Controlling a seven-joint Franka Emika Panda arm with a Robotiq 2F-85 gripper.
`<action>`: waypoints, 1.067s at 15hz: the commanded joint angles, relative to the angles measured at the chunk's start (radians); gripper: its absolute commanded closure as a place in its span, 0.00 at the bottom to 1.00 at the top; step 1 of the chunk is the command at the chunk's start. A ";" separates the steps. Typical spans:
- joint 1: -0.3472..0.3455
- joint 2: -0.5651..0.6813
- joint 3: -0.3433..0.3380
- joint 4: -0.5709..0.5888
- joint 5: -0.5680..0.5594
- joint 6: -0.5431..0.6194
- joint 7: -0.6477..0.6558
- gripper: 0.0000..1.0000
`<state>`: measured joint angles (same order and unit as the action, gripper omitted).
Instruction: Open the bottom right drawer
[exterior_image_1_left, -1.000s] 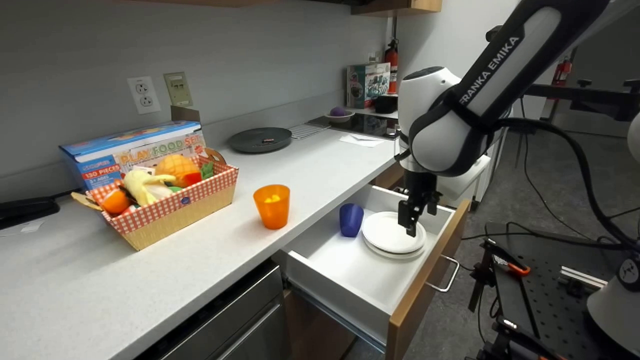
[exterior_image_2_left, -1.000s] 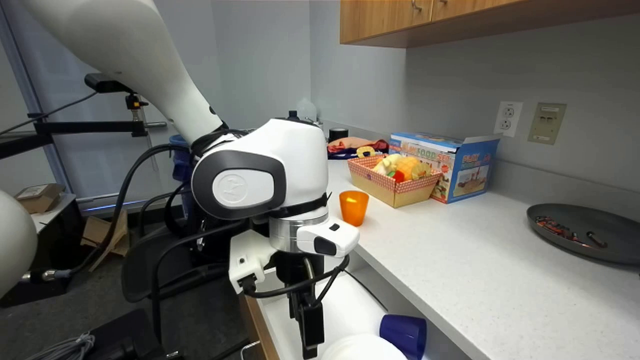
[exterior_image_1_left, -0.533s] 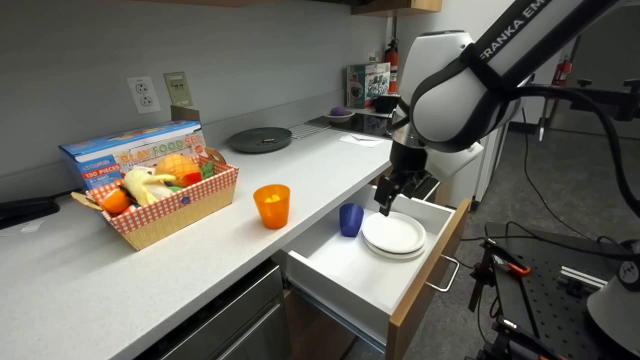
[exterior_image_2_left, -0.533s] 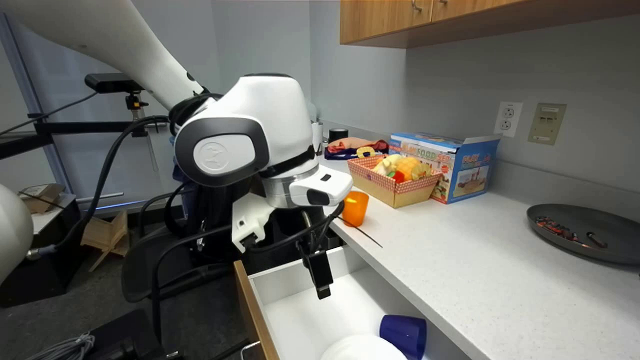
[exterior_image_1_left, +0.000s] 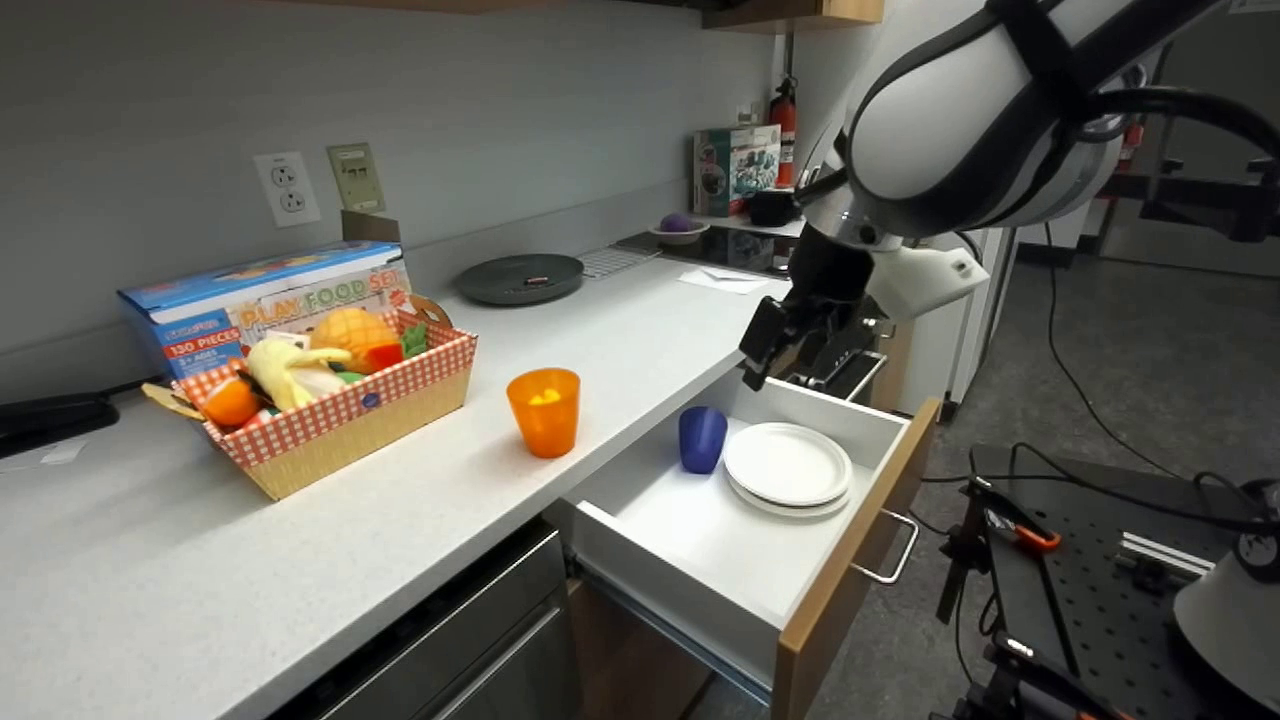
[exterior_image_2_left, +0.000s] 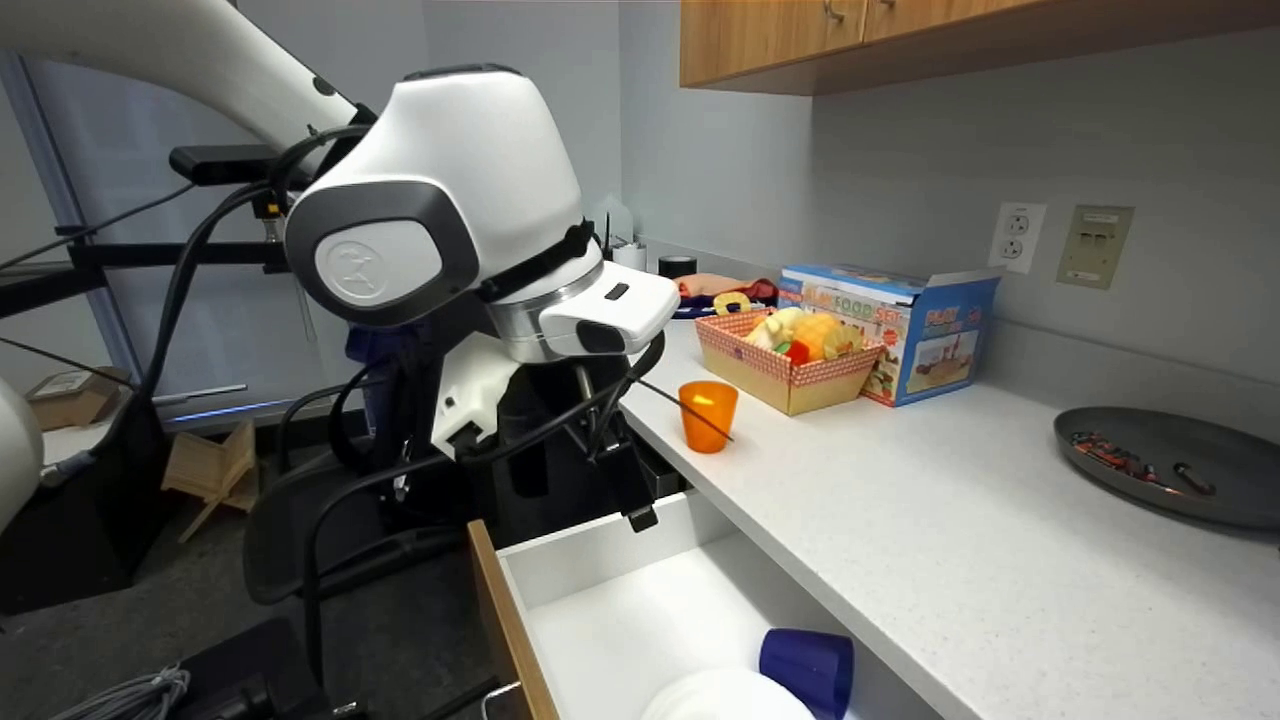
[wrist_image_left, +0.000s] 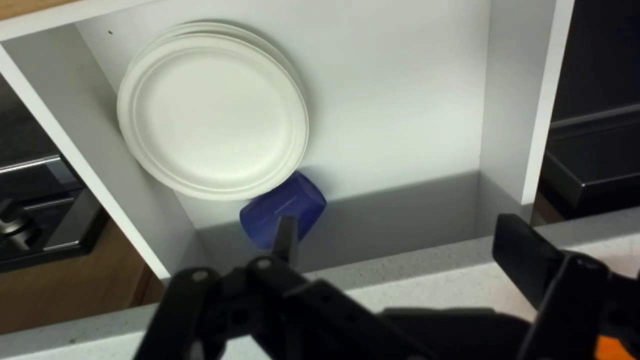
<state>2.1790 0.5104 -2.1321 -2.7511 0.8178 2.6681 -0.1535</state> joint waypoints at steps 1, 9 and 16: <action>-0.022 0.026 0.021 0.006 0.050 -0.011 -0.026 0.00; -0.011 0.051 0.006 0.005 0.078 -0.015 -0.036 0.00; -0.011 0.051 0.006 0.005 0.078 -0.015 -0.036 0.00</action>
<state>2.1937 0.5477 -2.1529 -2.7513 0.8690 2.6659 -0.1719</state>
